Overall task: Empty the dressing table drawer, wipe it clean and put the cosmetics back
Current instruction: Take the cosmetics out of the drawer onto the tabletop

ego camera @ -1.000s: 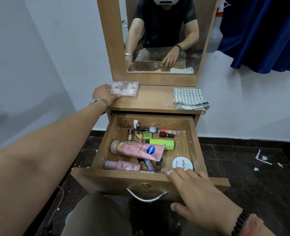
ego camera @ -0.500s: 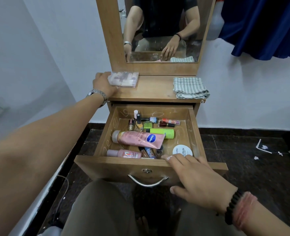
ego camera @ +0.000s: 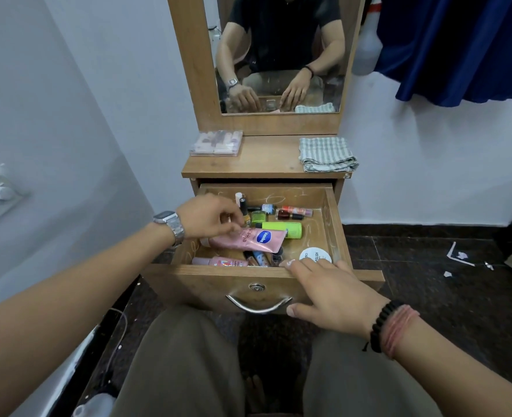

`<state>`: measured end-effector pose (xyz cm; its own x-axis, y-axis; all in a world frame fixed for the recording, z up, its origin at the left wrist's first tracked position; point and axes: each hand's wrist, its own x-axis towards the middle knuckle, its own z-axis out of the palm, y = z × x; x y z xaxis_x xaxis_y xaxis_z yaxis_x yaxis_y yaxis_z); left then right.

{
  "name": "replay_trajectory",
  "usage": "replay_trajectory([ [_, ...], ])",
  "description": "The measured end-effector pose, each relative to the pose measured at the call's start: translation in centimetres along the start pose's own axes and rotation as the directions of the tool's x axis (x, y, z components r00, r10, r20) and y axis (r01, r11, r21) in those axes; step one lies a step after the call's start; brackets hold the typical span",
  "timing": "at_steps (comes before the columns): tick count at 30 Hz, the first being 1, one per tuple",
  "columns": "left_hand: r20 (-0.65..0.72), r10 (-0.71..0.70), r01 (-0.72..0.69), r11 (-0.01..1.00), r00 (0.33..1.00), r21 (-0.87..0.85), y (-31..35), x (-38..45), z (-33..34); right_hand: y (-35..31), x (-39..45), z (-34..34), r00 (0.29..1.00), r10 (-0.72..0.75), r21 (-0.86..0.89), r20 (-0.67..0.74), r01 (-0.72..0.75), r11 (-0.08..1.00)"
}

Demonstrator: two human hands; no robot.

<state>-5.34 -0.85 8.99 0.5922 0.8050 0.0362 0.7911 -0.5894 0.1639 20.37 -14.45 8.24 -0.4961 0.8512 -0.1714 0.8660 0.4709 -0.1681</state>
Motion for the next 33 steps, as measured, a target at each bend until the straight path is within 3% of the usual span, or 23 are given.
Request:
replay_trajectory([
  [6,0.241,-0.143,0.129,0.989,0.96,0.074,0.5,0.3,1.9,0.0,0.0,0.1,1.0,0.021,0.029,0.001,-0.021,0.999],
  [13,0.302,-0.138,0.081,0.977,0.943,0.195,1.7,0.9,1.8,-0.1,-0.2,0.3,0.999,0.033,0.036,-0.002,-0.033,0.999],
  [16,0.297,-0.127,0.077,0.982,0.946,0.173,2.1,0.6,1.7,-0.2,-0.2,0.1,0.999,0.032,0.055,0.003,-0.032,0.998],
  [21,0.145,-0.071,0.044,0.983,0.987,0.178,1.7,-0.6,0.7,0.4,0.2,-1.0,0.997,0.022,0.195,0.075,-0.036,0.98],
  [25,-0.101,-0.077,0.066,0.992,0.992,-0.106,0.5,-1.0,-1.8,1.0,1.8,-2.4,0.993,0.004,0.337,0.114,-0.042,0.94],
  [29,-0.366,-0.286,0.111,0.895,0.886,-0.432,-1.0,0.4,-5.8,0.7,4.0,-3.5,0.997,-0.03,0.352,0.075,0.001,0.936],
  [33,-0.474,-0.491,0.13,0.782,0.731,-0.61,-3.8,3.9,-8.7,-0.1,5.6,-3.0,0.996,-0.08,0.408,0.049,0.053,0.911],
])
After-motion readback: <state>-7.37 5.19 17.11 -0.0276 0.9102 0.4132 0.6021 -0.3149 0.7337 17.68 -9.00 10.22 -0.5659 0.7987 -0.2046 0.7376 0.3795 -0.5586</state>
